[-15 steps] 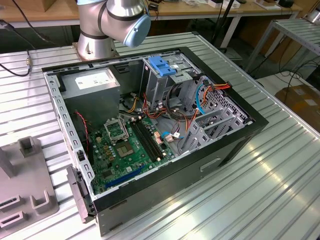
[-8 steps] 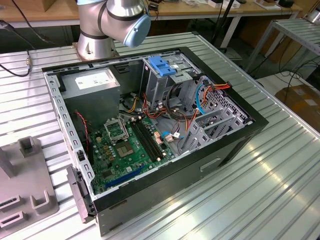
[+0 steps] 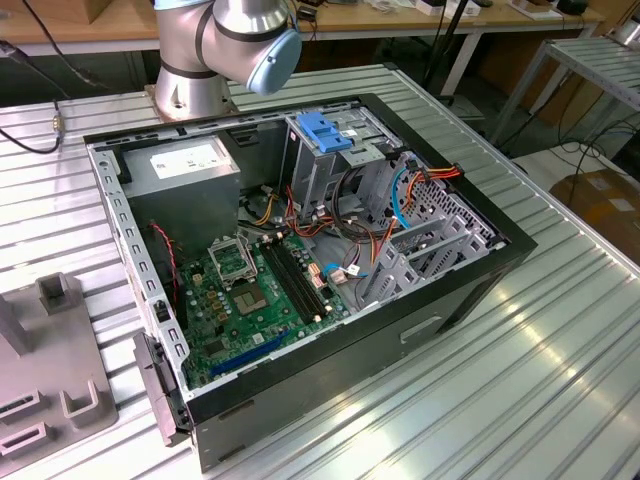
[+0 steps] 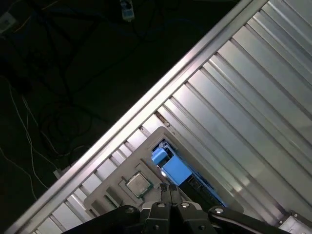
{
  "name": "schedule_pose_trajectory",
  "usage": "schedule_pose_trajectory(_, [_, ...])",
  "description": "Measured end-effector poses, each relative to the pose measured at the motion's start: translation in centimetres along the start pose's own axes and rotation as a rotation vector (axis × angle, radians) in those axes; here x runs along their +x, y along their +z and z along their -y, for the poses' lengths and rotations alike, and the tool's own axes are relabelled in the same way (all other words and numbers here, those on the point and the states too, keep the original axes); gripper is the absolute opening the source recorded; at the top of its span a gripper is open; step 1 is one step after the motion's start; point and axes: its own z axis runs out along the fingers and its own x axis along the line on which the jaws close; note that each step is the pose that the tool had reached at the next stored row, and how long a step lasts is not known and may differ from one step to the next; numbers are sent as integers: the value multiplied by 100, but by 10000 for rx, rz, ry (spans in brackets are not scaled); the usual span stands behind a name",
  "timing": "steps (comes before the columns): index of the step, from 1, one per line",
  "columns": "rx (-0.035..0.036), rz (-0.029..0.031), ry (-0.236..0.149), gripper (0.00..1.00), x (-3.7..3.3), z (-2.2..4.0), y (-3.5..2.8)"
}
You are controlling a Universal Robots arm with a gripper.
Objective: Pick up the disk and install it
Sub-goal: 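Pick up the disk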
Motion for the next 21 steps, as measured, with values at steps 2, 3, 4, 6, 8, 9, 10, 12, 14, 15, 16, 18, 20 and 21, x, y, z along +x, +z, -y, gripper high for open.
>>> schedule_pose_trajectory(2, [19,-16,-482,10,0,0,3])
schedule_pose_trajectory(3, [26,-21,-654,10,0,0,4])
schedule_pose_trajectory(4, [35,-29,-877,10,0,0,5])
schedule_pose_trajectory(6, [50,-42,-1254,10,0,0,8])
schedule_pose_trajectory(8, [64,-52,-1586,10,-1,0,10])
schedule_pose_trajectory(9, [72,-58,-1763,10,-1,1,12])
schedule_pose_trajectory(10, [83,-64,-1996,10,-1,1,14])
schedule_pose_trajectory(12, [101,-73,-2356,10,-1,1,18])
schedule_pose_trajectory(14, [148,-76,-2927,10,-1,1,29])
schedule_pose_trajectory(15, [172,-70,-3087,10,-1,1,34])
schedule_pose_trajectory(16, [193,-65,-3215,10,-1,1,38])
schedule_pose_trajectory(18, [233,-53,-3483,10,-2,2,51])
schedule_pose_trajectory(20, [267,-43,-3718,10,-2,2,62])
schedule_pose_trajectory(21, [281,-42,-3853,10,-2,3,67])
